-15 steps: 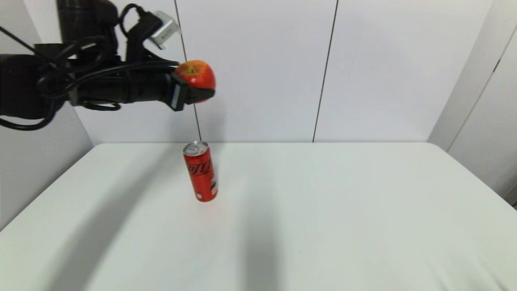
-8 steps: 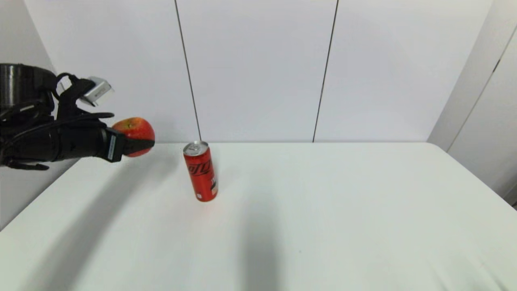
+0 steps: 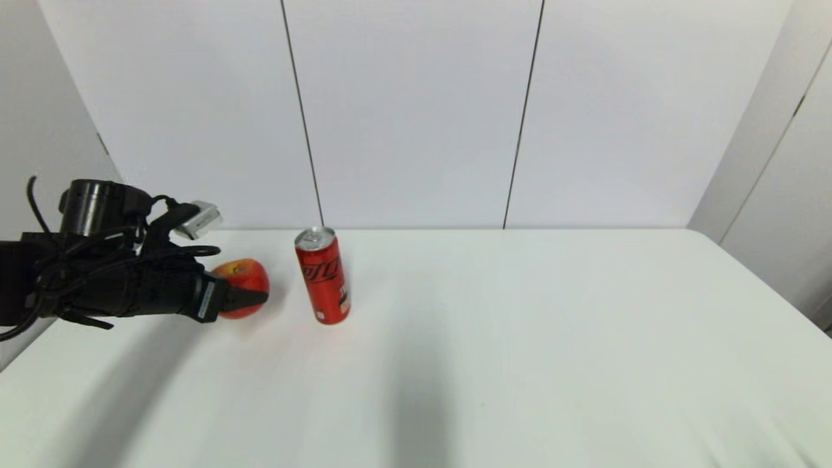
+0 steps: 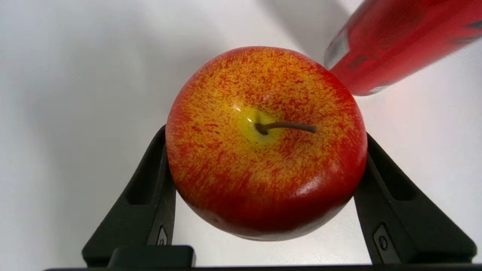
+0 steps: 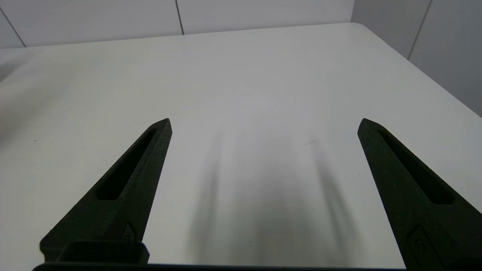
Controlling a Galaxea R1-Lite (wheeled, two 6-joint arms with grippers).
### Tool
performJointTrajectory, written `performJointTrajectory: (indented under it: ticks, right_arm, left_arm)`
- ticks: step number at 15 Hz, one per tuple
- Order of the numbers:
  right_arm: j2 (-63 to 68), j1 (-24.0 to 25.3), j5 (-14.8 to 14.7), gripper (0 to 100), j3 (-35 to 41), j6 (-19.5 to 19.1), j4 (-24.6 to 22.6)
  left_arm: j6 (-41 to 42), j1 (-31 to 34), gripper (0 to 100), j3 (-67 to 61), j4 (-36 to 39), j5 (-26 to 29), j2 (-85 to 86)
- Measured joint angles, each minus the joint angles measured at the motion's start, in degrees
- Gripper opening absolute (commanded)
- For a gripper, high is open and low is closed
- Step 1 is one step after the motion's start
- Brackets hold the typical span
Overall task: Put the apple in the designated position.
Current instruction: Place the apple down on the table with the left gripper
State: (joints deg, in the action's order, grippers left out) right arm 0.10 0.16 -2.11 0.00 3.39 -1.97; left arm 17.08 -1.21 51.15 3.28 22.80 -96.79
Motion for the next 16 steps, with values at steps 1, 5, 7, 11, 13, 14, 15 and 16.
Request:
performJointTrajectory:
  ticks: [1, 5, 7, 11, 13, 14, 15, 16]
  right_arm:
    - [0.0, 0.0, 0.02, 100, 0.0, 0.05, -0.02]
    - [0.0, 0.0, 0.0, 100, 0.0, -0.01, 0.0]
    - [0.0, 0.0, 0.0, 100, 0.0, 0.02, -0.02]
    - [0.0, 0.0, -0.01, 100, 0.0, -0.01, 0.0]
    - [0.0, 0.0, 0.0, 100, 0.0, 0.05, 0.0]
    - [0.0, 0.0, 0.02, 100, 0.0, 0.02, 0.0]
    - [0.0, 0.0, 0.0, 100, 0.0, 0.0, -0.02]
    - [0.0, 0.0, 0.05, 100, 0.0, -0.01, 0.0]
  left_arm:
    - [0.09, 0.0, 0, 0.0, 1.32, 0.0, -1.16]
    - [0.09, 0.02, 0, 0.13, 4.22, -0.11, -4.23]
    - [0.06, 0.06, 0, 0.04, 4.21, -0.15, -4.75]
    - [0.12, 0.05, 100, 0.15, 4.13, -0.17, -4.97]
    - [0.12, 0.06, 100, 0.2, 3.91, -0.12, -4.58]
    - [0.15, 0.06, 100, 0.17, 3.66, -0.17, -4.23]
    - [0.15, 0.06, 100, 0.04, 3.55, -0.17, -3.82]
    - [0.15, 0.06, 100, -0.13, 3.47, -0.17, -3.23]
